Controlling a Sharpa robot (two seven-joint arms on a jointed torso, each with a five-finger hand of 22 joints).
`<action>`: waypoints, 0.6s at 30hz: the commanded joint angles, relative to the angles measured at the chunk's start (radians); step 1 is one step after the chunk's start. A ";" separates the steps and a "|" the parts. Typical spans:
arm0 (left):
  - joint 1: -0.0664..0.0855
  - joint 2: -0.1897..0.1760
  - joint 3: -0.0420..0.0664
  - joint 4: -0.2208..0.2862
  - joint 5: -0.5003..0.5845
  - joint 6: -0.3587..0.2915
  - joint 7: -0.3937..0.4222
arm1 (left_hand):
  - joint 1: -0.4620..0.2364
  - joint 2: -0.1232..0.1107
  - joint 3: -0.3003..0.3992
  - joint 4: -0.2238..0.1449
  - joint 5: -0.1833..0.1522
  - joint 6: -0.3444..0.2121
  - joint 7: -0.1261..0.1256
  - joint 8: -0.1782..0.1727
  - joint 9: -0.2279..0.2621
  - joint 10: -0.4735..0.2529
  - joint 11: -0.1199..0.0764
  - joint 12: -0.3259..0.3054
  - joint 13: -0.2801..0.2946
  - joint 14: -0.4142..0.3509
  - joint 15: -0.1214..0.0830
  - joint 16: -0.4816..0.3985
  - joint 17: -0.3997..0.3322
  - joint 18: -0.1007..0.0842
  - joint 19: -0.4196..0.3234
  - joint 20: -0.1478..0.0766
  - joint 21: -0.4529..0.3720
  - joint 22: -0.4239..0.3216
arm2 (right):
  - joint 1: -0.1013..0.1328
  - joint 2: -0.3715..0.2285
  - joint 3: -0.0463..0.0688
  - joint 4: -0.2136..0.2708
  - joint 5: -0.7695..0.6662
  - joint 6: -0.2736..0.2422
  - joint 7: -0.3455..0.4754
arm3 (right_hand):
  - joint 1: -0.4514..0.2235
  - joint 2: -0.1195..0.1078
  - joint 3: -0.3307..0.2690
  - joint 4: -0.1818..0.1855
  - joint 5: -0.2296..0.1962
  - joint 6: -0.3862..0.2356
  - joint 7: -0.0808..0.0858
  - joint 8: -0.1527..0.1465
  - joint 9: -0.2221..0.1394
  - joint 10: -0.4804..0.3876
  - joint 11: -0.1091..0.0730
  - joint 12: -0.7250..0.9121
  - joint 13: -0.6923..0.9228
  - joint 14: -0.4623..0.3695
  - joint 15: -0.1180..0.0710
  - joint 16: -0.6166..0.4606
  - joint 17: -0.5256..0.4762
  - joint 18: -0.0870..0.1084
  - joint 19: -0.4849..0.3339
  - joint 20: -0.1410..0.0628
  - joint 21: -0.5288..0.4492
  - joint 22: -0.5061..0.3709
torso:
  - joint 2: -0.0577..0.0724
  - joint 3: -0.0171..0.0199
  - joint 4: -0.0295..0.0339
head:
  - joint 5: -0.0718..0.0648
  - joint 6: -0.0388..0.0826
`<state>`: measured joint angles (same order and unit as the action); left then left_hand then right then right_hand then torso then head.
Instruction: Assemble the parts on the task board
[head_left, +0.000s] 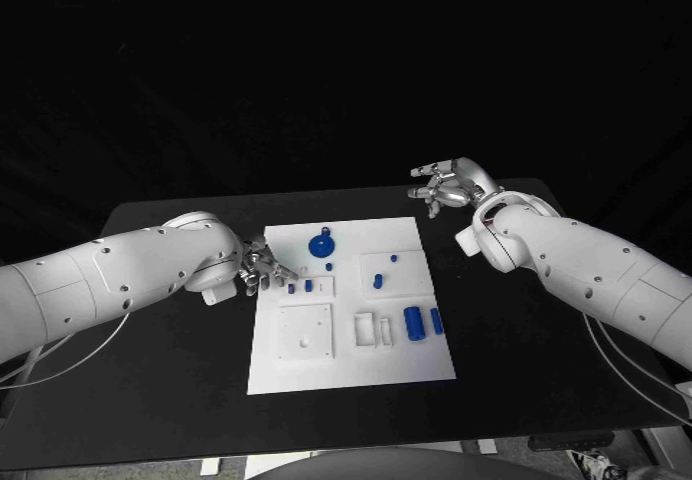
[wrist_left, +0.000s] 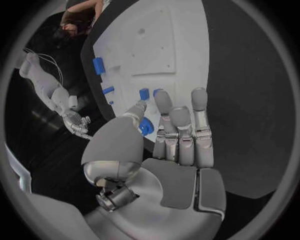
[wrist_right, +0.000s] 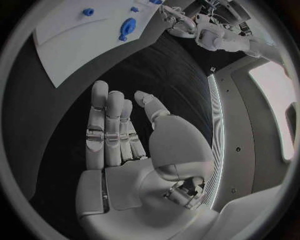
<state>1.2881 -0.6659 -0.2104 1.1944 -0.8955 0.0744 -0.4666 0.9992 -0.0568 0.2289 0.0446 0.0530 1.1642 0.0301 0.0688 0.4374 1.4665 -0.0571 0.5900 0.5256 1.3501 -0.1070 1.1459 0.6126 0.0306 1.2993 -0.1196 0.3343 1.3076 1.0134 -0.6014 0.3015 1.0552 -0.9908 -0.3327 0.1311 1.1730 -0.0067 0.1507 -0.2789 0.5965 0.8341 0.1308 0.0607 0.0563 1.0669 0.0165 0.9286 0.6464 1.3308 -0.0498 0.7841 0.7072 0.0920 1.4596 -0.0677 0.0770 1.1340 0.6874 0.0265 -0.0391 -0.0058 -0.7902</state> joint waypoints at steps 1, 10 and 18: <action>-0.002 -0.004 0.000 0.020 0.000 -0.034 0.021 | 0.009 0.003 0.001 -0.001 0.001 -0.006 0.002 -0.002 -0.005 0.011 0.004 0.006 0.001 0.001 0.000 -0.001 0.002 -0.006 0.008 -0.003 -0.004 0.018 | -0.001 -0.001 0.001 0.002 -0.006 0.006 0.006 | -0.003 -0.010 0.005 0.002 0.004 -0.004 0.005 -0.006 -0.001 -0.001 0.000 -0.006 -0.002 -0.002 -0.001 -0.006 0.000 0.005 -0.008 -0.001 0.002 0.001 | 0.000 -0.0004 -0.0002 | 0.002 0.002; -0.005 0.001 -0.001 0.028 -0.024 -0.028 0.012 | 0.007 -0.004 0.003 0.008 0.000 -0.030 0.012 0.001 -0.074 0.009 0.009 0.011 0.005 0.002 0.003 0.001 0.004 -0.003 0.009 0.000 -0.001 0.019 | -0.002 -0.002 0.001 0.003 -0.006 0.006 0.006 | -0.003 -0.010 0.005 0.002 0.004 -0.004 0.005 -0.006 -0.001 -0.001 0.000 -0.006 -0.002 -0.002 -0.001 -0.006 0.000 0.005 -0.008 -0.001 0.002 0.001 | 0.000 0.0025 -0.0016 | 0.003 0.002; -0.008 0.003 -0.002 0.024 -0.059 -0.016 -0.007 | 0.009 -0.037 0.022 0.055 -0.001 -0.023 0.011 0.002 -0.094 0.010 0.008 0.012 0.006 0.003 0.003 0.003 0.007 -0.003 0.009 -0.001 0.001 0.019 | -0.002 -0.002 0.001 0.003 -0.005 0.006 0.006 | -0.003 -0.010 0.005 0.002 0.004 -0.004 0.005 -0.006 -0.001 -0.001 0.000 -0.006 -0.002 -0.002 -0.001 -0.006 0.000 0.005 -0.008 -0.001 0.002 0.001 | 0.000 0.0029 -0.0030 | 0.001 0.002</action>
<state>1.2816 -0.6645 -0.2123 1.2184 -0.9245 0.0540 -0.4657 1.0091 -0.0859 0.2510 0.0962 0.0530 1.1376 0.0426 0.0688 0.3429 1.4665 -0.0572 0.5962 0.5310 1.3501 -0.1070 1.1459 0.6177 0.0306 1.3029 -0.1232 0.3344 1.3074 1.0115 -0.6030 0.3013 1.0565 -0.9908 -0.3328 0.1311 1.1730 -0.0067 0.1507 -0.2789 0.5965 0.8347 0.1302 0.0607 0.0563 1.0669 0.0165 0.9286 0.6465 1.3308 -0.0497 0.7841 0.7071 0.0921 1.4596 -0.0677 0.0770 1.1339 0.6870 0.0289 -0.0418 -0.0037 -0.7882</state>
